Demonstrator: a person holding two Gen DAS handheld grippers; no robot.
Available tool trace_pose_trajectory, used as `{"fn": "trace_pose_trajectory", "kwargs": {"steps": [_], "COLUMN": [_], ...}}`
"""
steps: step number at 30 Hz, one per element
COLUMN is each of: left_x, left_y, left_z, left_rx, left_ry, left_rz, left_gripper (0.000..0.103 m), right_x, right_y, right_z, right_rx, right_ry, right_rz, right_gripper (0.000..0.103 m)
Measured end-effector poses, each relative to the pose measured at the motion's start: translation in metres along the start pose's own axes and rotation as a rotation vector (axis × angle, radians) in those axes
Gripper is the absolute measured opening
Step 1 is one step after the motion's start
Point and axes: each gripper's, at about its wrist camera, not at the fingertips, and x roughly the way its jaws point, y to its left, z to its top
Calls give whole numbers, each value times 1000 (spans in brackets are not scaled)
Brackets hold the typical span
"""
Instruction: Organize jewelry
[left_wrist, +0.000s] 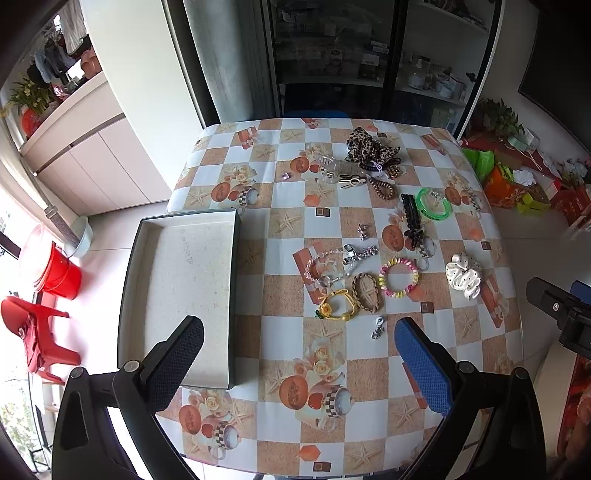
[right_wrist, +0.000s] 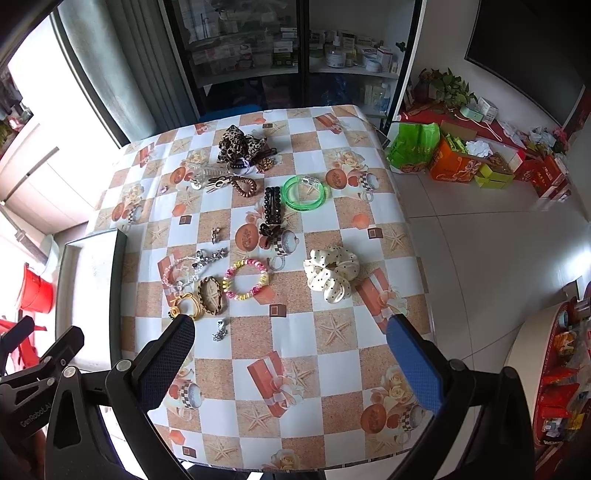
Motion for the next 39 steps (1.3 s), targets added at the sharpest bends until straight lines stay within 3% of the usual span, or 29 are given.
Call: {"fn": "trace_pose_trajectory", "kwargs": {"steps": [39], "left_x": [-1], "left_y": [-3], "left_z": [-2], "left_rx": [6], "left_ry": [0], "left_rz": [5], "left_gripper": [103], "right_x": [0], "right_y": [-2], "right_z": [2], "right_rx": [-13], "right_ry": [-4], "right_rz": [-13], "right_gripper": [103]}}
